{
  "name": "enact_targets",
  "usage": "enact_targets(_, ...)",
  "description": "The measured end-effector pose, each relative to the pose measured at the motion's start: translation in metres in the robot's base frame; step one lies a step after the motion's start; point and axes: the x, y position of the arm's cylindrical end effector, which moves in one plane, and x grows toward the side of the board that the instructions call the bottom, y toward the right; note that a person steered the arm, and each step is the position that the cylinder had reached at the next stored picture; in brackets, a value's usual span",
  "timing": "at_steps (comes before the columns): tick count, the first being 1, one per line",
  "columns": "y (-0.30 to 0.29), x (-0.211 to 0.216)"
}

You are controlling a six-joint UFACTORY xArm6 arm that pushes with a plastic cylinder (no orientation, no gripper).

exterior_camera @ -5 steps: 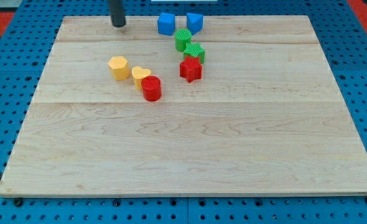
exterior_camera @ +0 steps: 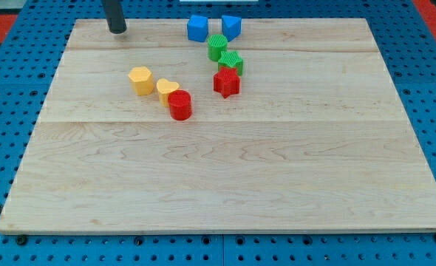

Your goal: Move your hand to the top left corner

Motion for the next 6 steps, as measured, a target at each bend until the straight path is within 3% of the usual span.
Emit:
enact_targets(3,-0.005,0.0)
enact_targets(6,-0.062,0.0)
